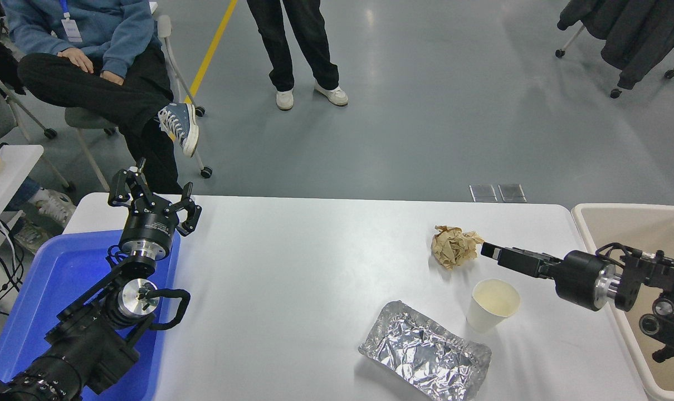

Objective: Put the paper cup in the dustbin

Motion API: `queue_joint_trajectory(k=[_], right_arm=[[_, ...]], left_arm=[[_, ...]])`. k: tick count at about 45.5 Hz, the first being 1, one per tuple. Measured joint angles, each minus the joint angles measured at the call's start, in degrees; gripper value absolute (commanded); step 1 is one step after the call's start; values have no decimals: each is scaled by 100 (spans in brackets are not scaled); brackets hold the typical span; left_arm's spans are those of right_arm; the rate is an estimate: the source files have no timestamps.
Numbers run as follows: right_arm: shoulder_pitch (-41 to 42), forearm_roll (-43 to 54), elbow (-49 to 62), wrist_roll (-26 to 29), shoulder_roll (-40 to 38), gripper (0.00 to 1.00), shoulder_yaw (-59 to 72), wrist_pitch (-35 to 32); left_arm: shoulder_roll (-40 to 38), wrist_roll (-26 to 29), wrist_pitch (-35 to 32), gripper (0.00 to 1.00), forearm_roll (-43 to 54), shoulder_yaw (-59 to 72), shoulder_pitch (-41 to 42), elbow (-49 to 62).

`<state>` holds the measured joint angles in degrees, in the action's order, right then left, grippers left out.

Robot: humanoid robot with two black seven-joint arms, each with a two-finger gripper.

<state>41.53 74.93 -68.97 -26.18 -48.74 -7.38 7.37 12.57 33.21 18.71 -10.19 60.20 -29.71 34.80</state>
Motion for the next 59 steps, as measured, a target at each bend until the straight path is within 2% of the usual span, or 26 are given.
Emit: queue_joint_trajectory(k=[28, 35, 40, 44, 53, 56, 59], right_arm=[[-119, 1075, 904, -10, 370, 99, 276, 263], [-138, 1175, 1001, -10, 445, 92, 338, 278], [-161, 1215, 1062, -10, 495, 92, 383, 285], [-174, 1232, 1112, -10, 538, 87, 408, 297], [-191, 1261, 1196, -10, 624, 84, 447, 331], [-195, 1265, 1218, -3, 638, 80, 454, 336], [-198, 1270, 1237, 0, 655, 72, 462, 341]], left_arm=[[0, 1, 0, 100, 1, 0, 0, 1], [0, 1, 0, 100, 1, 0, 0, 1], [0, 1, 0, 100, 1, 0, 0, 1], [0, 1, 0, 100, 1, 0, -1, 1], [0, 1, 0, 100, 1, 0, -2, 1], [0, 1, 0, 100, 0, 0, -2, 1], [0, 1, 0, 100, 0, 0, -2, 1]])
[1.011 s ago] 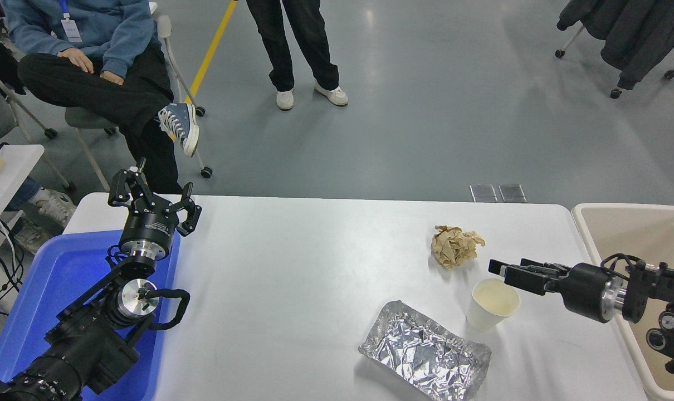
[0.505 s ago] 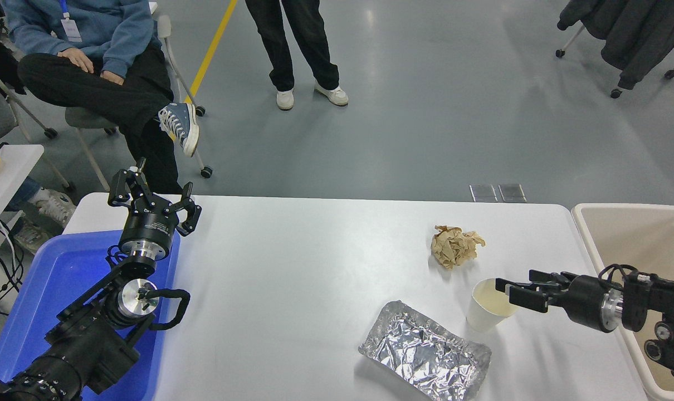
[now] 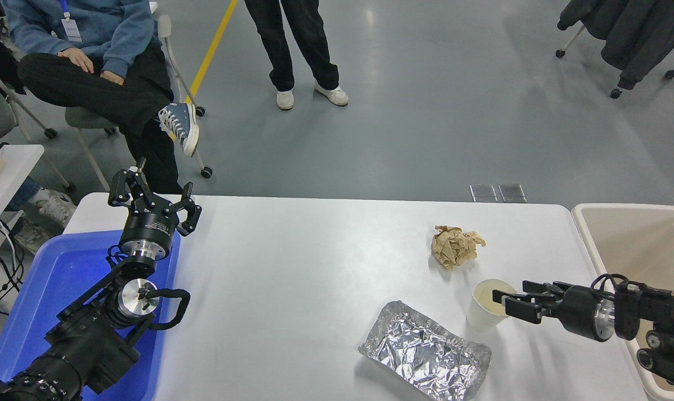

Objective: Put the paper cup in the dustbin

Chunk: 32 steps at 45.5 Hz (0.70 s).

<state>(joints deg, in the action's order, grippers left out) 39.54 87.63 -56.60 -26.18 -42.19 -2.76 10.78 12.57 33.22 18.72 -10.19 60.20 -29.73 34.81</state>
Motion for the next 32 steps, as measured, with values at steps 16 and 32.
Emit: queue_joint_trajectory(k=[16, 32], right_arm=[[-39, 12, 34, 11, 31, 41, 63, 5], [-49, 16, 35, -6, 35, 0, 159, 9]], left_arm=[[0, 0, 0, 100, 0, 0, -2, 0], [0, 0, 1, 100, 0, 0, -2, 0]])
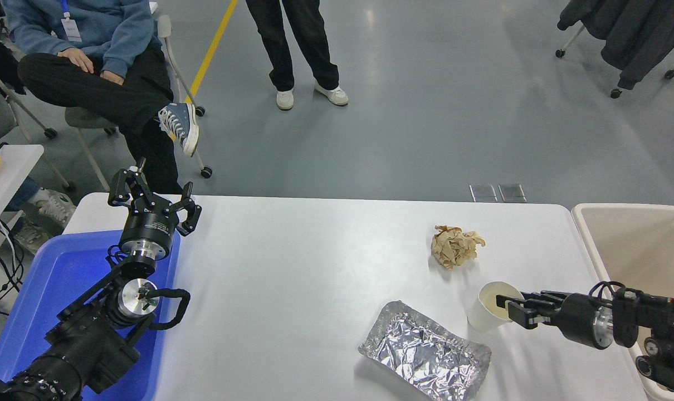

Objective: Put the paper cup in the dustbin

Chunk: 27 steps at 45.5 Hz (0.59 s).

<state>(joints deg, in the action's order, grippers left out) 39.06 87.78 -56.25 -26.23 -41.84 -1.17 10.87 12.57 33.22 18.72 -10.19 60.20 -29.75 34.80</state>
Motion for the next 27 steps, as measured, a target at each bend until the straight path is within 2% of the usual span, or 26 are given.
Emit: queue_joint_trajectory(k=[17, 27], right_arm=[[28, -57, -85, -25, -104, 0, 14, -47], [122, -338, -513, -66, -405, 0, -49, -99]], left_arm=[[0, 0, 0, 100, 0, 0, -3, 0], [0, 0, 0, 100, 0, 0, -4, 0]])
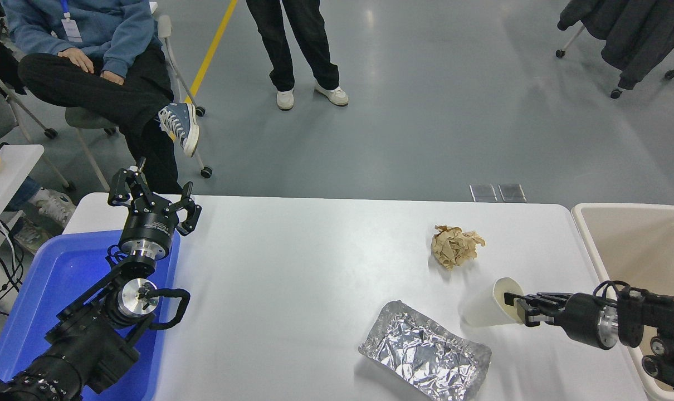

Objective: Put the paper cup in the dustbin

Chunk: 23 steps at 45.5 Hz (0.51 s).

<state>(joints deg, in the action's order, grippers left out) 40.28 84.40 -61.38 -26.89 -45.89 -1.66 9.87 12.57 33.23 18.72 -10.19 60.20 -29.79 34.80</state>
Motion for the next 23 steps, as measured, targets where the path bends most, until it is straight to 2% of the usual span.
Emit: queue_joint_trajectory(k=[9, 23], right_arm=[[221, -622, -704, -14, -534, 0, -45, -153], [1022, -2414, -2032, -4, -1831, 0, -147, -771]], left_arm=[[0, 0, 0, 100, 0, 0, -2, 0], [0, 0, 0, 100, 0, 0, -2, 0]])
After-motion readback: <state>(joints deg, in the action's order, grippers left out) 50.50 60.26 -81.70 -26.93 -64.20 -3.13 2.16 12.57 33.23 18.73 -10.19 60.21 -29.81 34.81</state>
